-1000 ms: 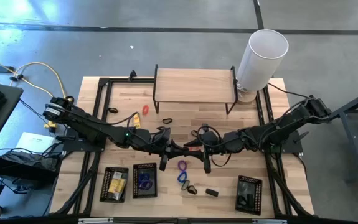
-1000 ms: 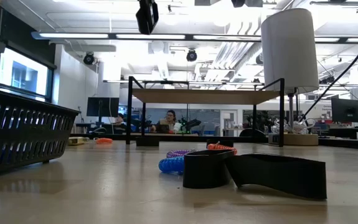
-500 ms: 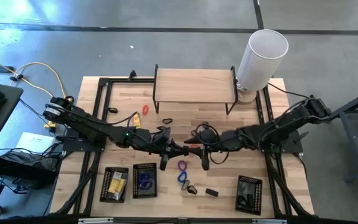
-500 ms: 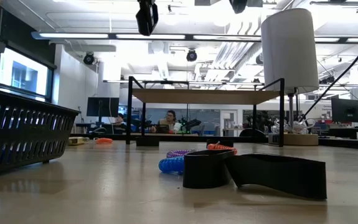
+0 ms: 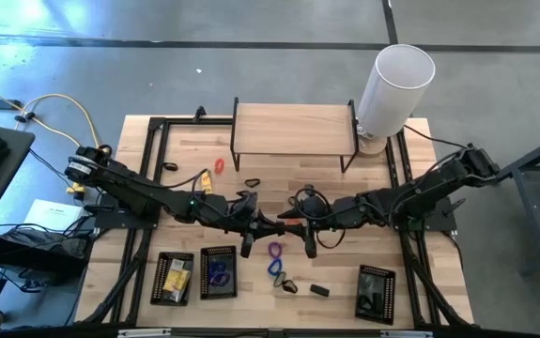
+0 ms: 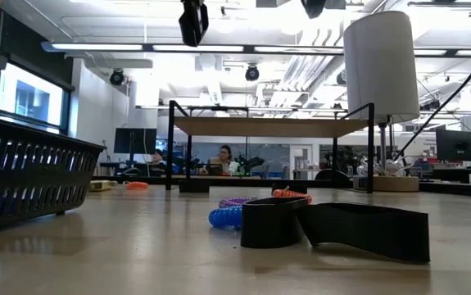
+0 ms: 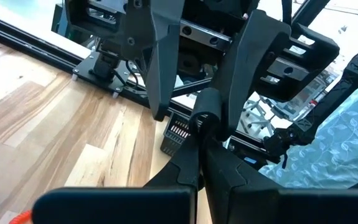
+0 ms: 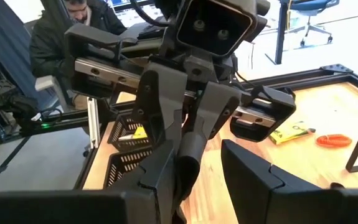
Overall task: Pick & Place Office Desk Supplies
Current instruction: Put the black rubber band into the right black basket
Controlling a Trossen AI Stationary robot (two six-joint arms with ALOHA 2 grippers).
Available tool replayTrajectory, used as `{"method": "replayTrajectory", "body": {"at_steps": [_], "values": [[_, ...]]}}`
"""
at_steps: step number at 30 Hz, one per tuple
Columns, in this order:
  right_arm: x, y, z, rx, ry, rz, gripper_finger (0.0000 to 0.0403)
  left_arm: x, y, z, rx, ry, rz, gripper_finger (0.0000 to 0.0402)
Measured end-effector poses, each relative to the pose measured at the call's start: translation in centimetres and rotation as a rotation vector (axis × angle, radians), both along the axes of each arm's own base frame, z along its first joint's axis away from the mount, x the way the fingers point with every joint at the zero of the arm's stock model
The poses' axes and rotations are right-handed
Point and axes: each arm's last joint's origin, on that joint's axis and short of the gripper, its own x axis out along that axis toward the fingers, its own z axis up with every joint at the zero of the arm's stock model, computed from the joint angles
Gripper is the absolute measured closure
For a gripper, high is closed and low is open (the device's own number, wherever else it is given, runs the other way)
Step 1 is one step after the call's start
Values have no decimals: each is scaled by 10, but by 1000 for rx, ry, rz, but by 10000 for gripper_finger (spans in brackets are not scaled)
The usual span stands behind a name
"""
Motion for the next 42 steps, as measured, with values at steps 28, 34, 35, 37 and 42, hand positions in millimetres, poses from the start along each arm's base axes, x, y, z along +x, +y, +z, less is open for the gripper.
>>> {"method": "replayTrajectory", "body": {"at_steps": [28, 34, 35, 37, 42], "values": [[2, -8, -4, 18, 51, 101, 398, 0, 1, -4, 7, 37, 6, 400], [2, -8, -6, 22, 68, 110, 399, 1, 6, -6, -77, 74, 7, 371], [2, -8, -6, 23, 72, 111, 399, 1, 7, -7, -87, 80, 1, 360], [2, -8, -7, 23, 79, 114, 399, 1, 7, -8, -96, 93, -10, 333], [-2, -5, -5, 26, 85, 142, 399, 1, 7, -8, -97, 96, -14, 266]]}}
